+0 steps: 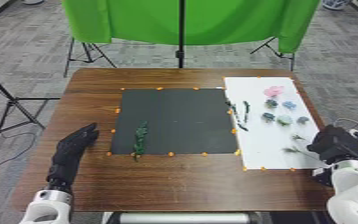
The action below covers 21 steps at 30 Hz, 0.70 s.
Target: Arrange flowers
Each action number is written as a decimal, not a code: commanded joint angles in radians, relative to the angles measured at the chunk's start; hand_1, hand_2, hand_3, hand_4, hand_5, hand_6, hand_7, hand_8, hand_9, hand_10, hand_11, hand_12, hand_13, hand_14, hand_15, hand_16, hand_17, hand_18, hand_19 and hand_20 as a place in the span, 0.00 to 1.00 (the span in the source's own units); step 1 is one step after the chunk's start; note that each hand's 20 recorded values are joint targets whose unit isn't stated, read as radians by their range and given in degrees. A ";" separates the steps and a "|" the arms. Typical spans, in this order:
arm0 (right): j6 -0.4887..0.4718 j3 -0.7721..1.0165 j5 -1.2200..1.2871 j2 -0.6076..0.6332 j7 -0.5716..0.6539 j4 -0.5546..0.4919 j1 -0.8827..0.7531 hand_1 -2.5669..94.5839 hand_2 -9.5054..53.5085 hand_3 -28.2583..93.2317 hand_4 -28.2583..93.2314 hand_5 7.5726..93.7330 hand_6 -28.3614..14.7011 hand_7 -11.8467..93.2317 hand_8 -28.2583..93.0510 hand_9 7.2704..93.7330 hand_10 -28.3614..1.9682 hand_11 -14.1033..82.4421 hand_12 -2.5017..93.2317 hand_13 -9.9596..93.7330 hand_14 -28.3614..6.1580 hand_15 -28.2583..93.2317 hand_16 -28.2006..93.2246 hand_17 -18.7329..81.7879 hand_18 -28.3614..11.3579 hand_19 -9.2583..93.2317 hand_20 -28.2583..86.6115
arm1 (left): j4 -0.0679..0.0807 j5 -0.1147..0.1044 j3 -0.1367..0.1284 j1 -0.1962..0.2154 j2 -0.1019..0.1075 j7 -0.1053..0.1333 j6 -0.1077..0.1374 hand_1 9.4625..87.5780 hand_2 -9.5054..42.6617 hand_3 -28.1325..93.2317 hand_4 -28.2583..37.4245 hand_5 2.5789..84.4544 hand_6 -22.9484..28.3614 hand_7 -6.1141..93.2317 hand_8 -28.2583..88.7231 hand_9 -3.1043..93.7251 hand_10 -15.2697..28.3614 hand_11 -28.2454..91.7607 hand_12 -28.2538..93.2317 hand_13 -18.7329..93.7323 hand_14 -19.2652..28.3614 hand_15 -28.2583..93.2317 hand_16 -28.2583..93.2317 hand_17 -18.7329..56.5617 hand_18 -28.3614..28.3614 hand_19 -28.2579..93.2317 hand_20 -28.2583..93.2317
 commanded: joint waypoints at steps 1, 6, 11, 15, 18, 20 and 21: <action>0.076 0.012 0.032 -0.008 -0.030 -0.108 0.022 0.67 0.00 0.66 0.09 0.86 0.68 0.33 0.37 0.98 0.65 0.29 0.45 0.99 0.77 0.71 0.50 0.82 0.39 1.00 0.77 | 0.001 0.004 0.010 0.008 -0.005 -0.020 -0.014 0.26 0.11 0.75 0.12 0.53 0.53 0.15 0.19 0.47 0.64 0.36 0.34 0.44 0.70 0.33 0.24 0.30 0.65 0.24 0.37; 0.120 -0.166 0.107 -0.032 -0.041 -0.168 0.214 0.67 0.00 0.66 0.09 0.86 0.68 0.32 0.38 0.98 0.66 0.29 0.45 0.99 0.77 0.70 0.50 0.82 0.39 1.00 0.77 | 0.001 0.005 0.011 0.006 -0.004 -0.022 -0.022 0.25 0.11 0.75 0.12 0.53 0.53 0.15 0.19 0.47 0.64 0.36 0.34 0.44 0.70 0.33 0.24 0.30 0.66 0.24 0.37; 0.136 -0.452 0.183 -0.124 -0.057 -0.143 0.484 0.67 0.00 0.66 0.10 0.87 0.67 0.32 0.38 0.99 0.66 0.28 0.45 0.99 0.77 0.70 0.50 0.83 0.40 1.00 0.77 | 0.002 0.005 0.011 0.002 -0.004 -0.025 -0.029 0.25 0.11 0.75 0.12 0.53 0.53 0.15 0.19 0.47 0.64 0.36 0.34 0.44 0.71 0.33 0.24 0.30 0.66 0.24 0.37; 0.129 -0.638 0.227 -0.232 -0.066 -0.077 0.632 0.68 0.00 0.66 0.11 0.87 0.66 0.32 0.38 0.99 0.66 0.29 0.45 0.99 0.76 0.70 0.50 0.84 0.40 1.00 0.77 | 0.004 0.010 0.011 -0.004 -0.003 -0.032 -0.047 0.25 0.11 0.75 0.12 0.53 0.53 0.15 0.19 0.47 0.64 0.36 0.34 0.44 0.71 0.33 0.24 0.30 0.66 0.24 0.37; 0.114 -0.721 0.229 -0.308 -0.063 -0.022 0.686 0.68 0.00 0.65 0.11 0.87 0.66 0.31 0.39 0.99 0.65 0.29 0.45 1.00 0.76 0.70 0.50 0.84 0.40 1.00 0.78 | 0.006 0.012 0.012 -0.007 -0.007 -0.038 -0.055 0.25 0.12 0.75 0.12 0.53 0.54 0.14 0.20 0.47 0.65 0.36 0.34 0.44 0.71 0.33 0.24 0.30 0.66 0.24 0.37; 0.107 -0.760 0.229 -0.349 -0.057 0.013 0.710 0.68 0.00 0.65 0.11 0.87 0.66 0.31 0.39 0.99 0.65 0.30 0.46 1.00 0.76 0.70 0.50 0.84 0.40 1.00 0.78 | 0.007 0.011 0.011 -0.007 -0.007 -0.043 -0.060 0.25 0.12 0.75 0.12 0.53 0.54 0.14 0.20 0.47 0.65 0.36 0.34 0.44 0.71 0.34 0.24 0.30 0.66 0.24 0.37; 0.102 -0.777 0.236 -0.364 -0.053 0.026 0.721 0.68 0.00 0.65 0.12 0.87 0.66 0.31 0.39 0.99 0.65 0.30 0.45 1.00 0.76 0.70 0.50 0.84 0.40 1.00 0.78 | 0.006 0.013 0.010 -0.005 -0.007 -0.045 -0.062 0.25 0.12 0.74 0.12 0.53 0.54 0.14 0.20 0.47 0.65 0.36 0.34 0.44 0.71 0.34 0.24 0.30 0.66 0.24 0.37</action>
